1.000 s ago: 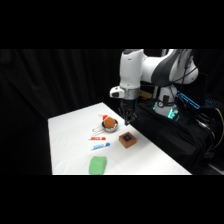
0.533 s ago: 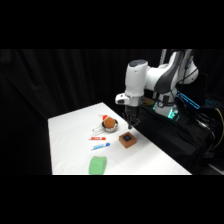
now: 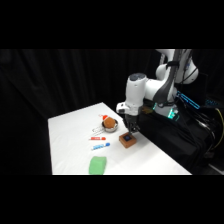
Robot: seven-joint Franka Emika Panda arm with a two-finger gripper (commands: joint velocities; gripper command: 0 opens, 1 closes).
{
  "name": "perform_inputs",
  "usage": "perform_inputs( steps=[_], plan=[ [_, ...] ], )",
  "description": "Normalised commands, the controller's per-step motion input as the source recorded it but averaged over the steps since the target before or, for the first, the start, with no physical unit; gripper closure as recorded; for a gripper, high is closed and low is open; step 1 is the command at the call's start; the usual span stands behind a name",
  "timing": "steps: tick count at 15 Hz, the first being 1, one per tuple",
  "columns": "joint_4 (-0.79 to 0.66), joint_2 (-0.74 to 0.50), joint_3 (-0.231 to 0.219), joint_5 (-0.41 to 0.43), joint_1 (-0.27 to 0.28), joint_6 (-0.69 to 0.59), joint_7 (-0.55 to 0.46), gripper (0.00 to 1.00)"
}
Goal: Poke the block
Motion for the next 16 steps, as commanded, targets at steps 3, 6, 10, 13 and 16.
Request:
perform_inputs(
  steps=[3, 6, 10, 13, 16],
  plan=[
    [0.14, 0.31, -0.124, -0.164, 0.103, 0.23, 0.14, 1.00],
    [0.14, 0.26, -0.145, -0.124, 0.155, 0.21, 0.13, 1.00],
    [0.09, 0.13, -0.127, -0.076, 0.151, 0.13, 0.10, 1.00],
    [-0.03, -0.19, -0.075, -0.026, 0.102, -0.15, 0.08, 1.00],
    [-0.10, -0.49, -0.043, -0.026, 0.074, -0.40, 0.07, 1.00]
  ],
)
